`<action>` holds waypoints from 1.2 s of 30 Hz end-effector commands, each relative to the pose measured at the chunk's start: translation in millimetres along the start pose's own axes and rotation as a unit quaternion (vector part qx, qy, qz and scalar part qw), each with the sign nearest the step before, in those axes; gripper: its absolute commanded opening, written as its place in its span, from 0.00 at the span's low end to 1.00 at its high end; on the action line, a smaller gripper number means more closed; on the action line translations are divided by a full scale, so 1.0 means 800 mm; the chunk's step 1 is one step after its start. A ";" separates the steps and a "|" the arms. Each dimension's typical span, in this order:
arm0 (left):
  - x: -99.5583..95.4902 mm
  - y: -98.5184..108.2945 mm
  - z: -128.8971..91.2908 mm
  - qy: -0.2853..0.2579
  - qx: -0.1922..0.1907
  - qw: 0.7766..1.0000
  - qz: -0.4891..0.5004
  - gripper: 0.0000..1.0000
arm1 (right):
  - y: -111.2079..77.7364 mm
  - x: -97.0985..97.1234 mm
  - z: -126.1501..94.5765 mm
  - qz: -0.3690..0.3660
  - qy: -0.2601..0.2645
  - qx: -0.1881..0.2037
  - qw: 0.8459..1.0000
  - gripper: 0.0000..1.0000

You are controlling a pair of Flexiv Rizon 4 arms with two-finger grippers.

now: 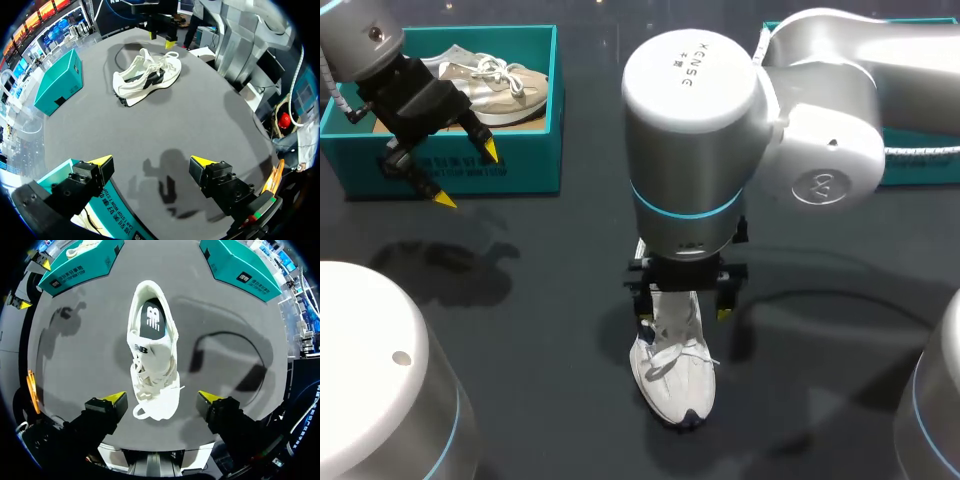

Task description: Take the shoe out of the shoebox, open the shoe tongue, remove and reinsert the insole, then place the shoe into the shoebox

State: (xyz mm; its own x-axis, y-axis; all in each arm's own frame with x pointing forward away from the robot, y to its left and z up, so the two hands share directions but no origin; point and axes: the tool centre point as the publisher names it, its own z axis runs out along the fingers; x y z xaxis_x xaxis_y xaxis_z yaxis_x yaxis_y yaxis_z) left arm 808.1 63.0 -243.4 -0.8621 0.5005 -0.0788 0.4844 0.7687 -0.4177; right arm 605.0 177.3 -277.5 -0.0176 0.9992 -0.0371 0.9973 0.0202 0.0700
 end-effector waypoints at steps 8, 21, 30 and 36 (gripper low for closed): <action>0.002 0.000 -0.001 0.000 -0.002 1.000 0.000 1.00 | 0.019 0.014 0.016 -0.020 0.001 -0.006 1.000 0.36; 0.002 0.000 -0.001 0.000 -0.002 1.000 0.000 1.00 | 0.066 0.006 0.063 -0.053 0.025 -0.001 0.998 0.36; 0.002 0.000 -0.001 0.000 -0.002 1.000 0.000 1.00 | 0.068 0.005 0.063 -0.062 0.036 -0.005 0.997 0.37; 0.002 0.000 -0.001 0.000 -0.002 1.000 0.000 1.00 | 0.064 0.012 0.047 -0.077 0.021 -0.025 0.997 0.35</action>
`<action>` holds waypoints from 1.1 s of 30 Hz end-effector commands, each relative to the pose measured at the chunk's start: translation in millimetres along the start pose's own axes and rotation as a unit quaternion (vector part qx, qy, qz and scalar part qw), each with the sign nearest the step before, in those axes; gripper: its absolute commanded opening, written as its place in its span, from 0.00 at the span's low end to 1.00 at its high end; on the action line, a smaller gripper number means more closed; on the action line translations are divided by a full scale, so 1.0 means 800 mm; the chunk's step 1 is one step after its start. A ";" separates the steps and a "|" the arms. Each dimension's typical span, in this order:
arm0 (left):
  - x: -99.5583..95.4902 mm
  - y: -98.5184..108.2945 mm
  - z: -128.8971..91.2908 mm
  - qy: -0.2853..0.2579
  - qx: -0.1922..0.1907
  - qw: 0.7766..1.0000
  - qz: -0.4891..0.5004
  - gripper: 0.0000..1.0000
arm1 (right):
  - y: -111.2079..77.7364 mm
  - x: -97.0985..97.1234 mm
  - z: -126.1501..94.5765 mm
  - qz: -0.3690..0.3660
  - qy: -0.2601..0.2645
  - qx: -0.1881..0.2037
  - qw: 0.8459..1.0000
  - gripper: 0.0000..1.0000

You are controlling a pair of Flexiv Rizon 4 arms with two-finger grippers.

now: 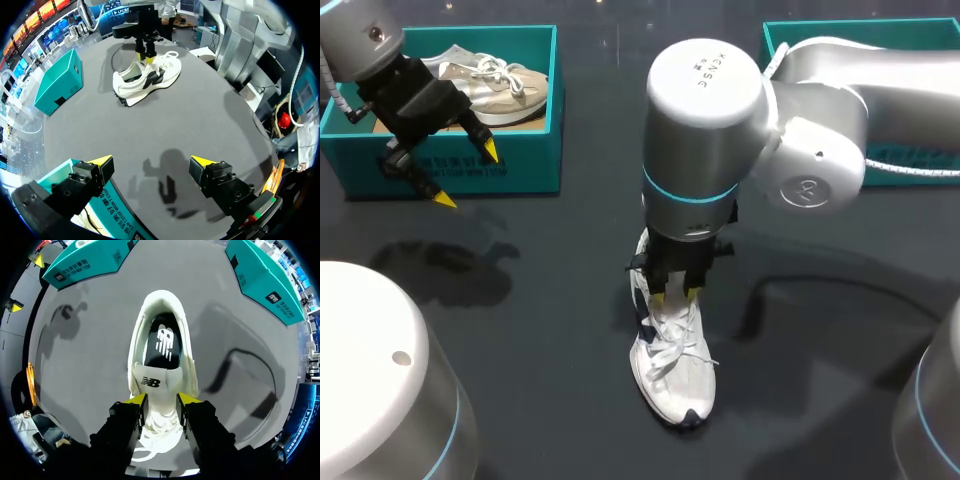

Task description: Take the shoe out of the shoebox, open the shoe tongue, remove and reinsert the insole, then place the shoe into the shoebox

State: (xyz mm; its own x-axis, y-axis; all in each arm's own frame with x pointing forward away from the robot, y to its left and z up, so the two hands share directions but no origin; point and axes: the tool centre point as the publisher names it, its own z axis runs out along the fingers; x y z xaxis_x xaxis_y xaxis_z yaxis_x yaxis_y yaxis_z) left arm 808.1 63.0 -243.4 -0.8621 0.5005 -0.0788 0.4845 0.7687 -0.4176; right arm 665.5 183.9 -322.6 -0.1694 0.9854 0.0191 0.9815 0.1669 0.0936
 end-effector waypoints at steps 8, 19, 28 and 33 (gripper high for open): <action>0.002 0.000 -0.001 0.000 -0.002 1.000 0.000 1.00 | 0.018 -0.005 0.019 -0.016 0.001 -0.005 1.000 0.32; 0.002 0.000 -0.001 0.000 -0.002 1.000 0.000 1.00 | 0.030 -0.006 0.011 -0.030 0.012 -0.017 0.999 0.25; 0.002 0.000 -0.001 0.000 -0.002 1.000 0.000 1.00 | 0.036 0.000 -0.047 -0.150 -0.014 -0.029 0.988 0.38; 0.002 0.000 -0.001 0.000 -0.002 1.000 0.000 1.00 | 0.053 -0.012 -0.060 -0.284 -0.023 -0.035 0.958 0.46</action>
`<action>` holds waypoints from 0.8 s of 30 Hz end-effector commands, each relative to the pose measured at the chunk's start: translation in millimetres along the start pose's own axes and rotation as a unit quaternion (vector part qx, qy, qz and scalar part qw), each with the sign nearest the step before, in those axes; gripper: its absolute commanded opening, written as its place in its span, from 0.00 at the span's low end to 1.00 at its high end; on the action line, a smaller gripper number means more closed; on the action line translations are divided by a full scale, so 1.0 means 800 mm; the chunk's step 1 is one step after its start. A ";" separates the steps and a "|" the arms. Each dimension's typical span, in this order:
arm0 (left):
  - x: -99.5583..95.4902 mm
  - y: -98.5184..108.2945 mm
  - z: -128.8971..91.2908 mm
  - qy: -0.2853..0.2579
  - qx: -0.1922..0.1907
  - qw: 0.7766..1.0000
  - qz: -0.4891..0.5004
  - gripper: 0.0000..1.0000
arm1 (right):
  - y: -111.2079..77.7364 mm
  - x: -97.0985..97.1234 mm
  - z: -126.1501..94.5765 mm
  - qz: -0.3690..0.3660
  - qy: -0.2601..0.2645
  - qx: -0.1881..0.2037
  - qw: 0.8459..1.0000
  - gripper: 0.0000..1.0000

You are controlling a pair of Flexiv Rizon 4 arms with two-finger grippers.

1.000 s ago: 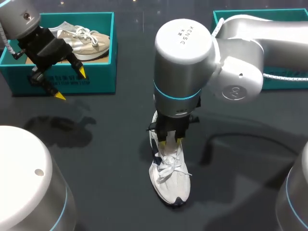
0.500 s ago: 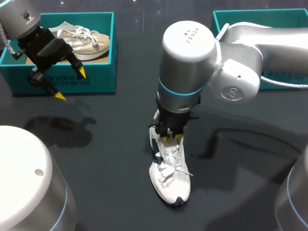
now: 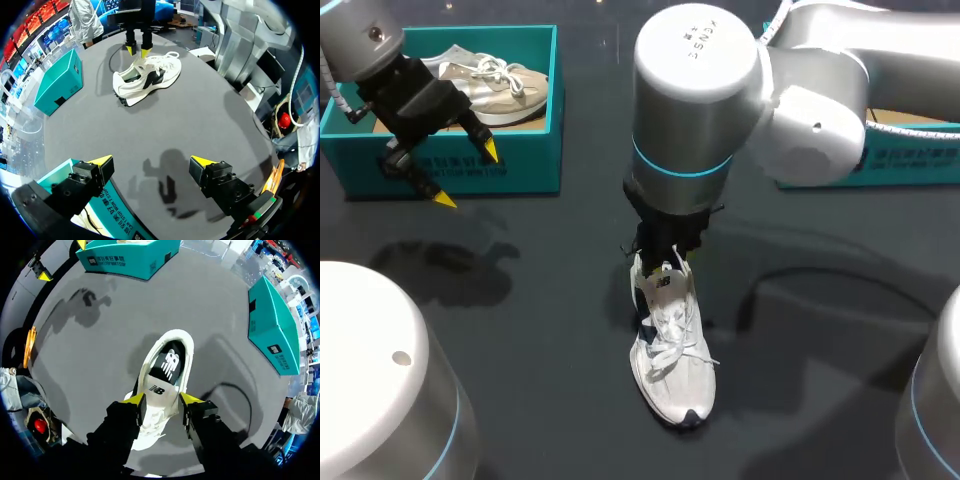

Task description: Take the shoe out of the shoebox, open the shoe tongue, remove and reinsert the insole, then place the shoe into the shoebox

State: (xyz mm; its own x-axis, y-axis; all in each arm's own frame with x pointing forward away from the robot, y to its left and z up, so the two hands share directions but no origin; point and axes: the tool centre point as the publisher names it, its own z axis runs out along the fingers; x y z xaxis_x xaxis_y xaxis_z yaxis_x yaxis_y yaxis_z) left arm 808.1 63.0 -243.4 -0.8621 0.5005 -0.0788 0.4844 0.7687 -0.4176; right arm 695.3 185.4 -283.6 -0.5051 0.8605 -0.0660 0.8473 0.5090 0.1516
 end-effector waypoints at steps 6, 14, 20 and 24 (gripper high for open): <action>0.002 0.000 -0.001 0.000 -0.002 1.000 0.000 1.00 | 0.028 -0.032 -0.034 -0.249 0.029 -0.024 0.968 0.76; 0.002 0.000 -0.001 0.000 -0.002 1.000 0.000 1.00 | 0.032 -0.035 -0.036 -0.318 0.072 -0.012 0.945 1.00; 0.002 0.000 -0.001 0.000 -0.002 1.000 0.000 1.00 | 0.041 -0.031 -0.031 -0.342 0.069 -0.005 0.937 1.00; 0.002 0.000 -0.001 0.000 -0.002 1.000 0.000 1.00 | 0.062 -0.024 -0.023 -0.387 0.045 0.000 0.921 1.00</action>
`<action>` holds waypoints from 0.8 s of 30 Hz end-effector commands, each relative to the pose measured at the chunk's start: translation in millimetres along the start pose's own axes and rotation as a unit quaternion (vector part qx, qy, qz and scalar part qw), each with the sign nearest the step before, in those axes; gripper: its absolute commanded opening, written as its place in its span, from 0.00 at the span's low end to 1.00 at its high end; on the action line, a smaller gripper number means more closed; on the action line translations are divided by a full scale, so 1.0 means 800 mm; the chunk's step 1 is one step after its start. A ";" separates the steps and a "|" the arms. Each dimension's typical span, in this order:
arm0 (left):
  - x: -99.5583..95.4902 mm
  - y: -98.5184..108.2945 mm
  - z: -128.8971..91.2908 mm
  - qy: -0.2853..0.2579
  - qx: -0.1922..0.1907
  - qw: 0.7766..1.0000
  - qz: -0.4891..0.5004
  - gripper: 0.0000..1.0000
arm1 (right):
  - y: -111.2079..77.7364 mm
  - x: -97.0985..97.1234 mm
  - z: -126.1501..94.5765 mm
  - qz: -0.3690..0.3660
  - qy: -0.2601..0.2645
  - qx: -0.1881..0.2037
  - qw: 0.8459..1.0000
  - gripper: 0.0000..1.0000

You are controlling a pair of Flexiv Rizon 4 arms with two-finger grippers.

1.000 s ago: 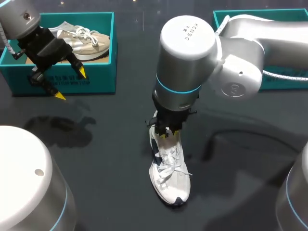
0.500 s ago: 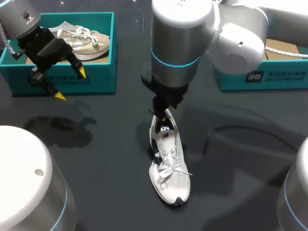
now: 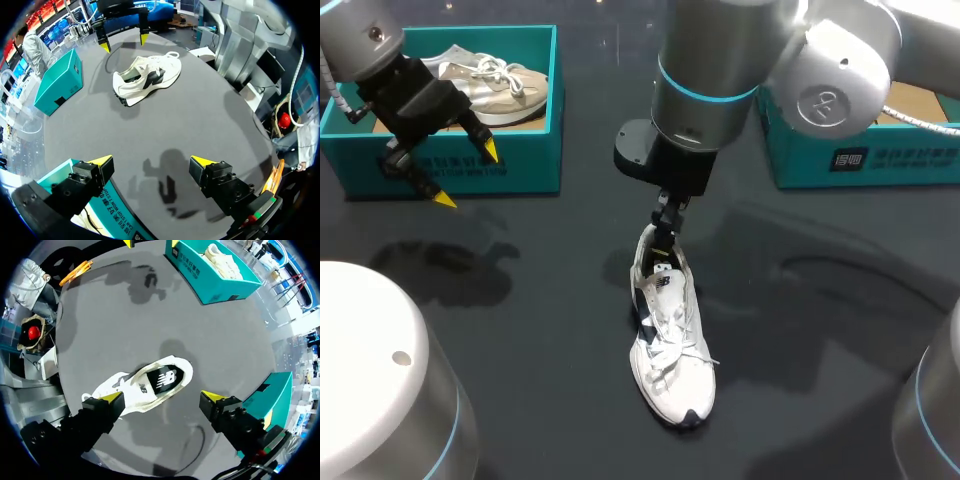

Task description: Take the shoe out of the shoebox, open the shoe tongue, remove and reinsert the insole, then place the shoe into the shoebox

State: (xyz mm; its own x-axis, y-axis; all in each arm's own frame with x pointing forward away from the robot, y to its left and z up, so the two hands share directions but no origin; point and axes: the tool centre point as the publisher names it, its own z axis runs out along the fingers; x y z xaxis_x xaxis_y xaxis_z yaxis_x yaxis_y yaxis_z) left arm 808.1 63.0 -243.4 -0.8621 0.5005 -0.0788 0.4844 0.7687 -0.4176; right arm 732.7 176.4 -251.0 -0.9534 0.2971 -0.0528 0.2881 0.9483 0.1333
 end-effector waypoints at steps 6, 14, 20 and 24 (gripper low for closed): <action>0.002 0.000 -0.001 0.000 -0.002 1.000 0.000 1.00 | 0.037 -0.019 0.018 -0.091 -0.052 0.051 0.993 1.00; 0.002 0.000 -0.001 0.000 -0.002 1.000 0.000 1.00 | 0.037 -0.019 0.018 -0.091 -0.052 0.051 0.993 1.00; 0.002 0.000 -0.001 0.000 -0.002 1.000 0.000 1.00 | 0.044 -0.038 0.049 -0.147 -0.052 0.072 0.985 1.00; 0.002 0.000 -0.001 0.000 -0.002 1.000 0.000 1.00 | 0.040 -0.045 0.058 -0.162 -0.056 0.067 0.983 1.00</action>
State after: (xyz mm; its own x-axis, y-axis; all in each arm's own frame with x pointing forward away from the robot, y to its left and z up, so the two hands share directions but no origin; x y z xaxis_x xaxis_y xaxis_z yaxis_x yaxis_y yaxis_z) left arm 808.1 63.0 -243.4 -0.8621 0.5005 -0.0788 0.4845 0.7687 -0.4176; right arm 776.9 198.9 -283.0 -0.9825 -0.0167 -0.1854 -0.0094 0.9991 -0.0405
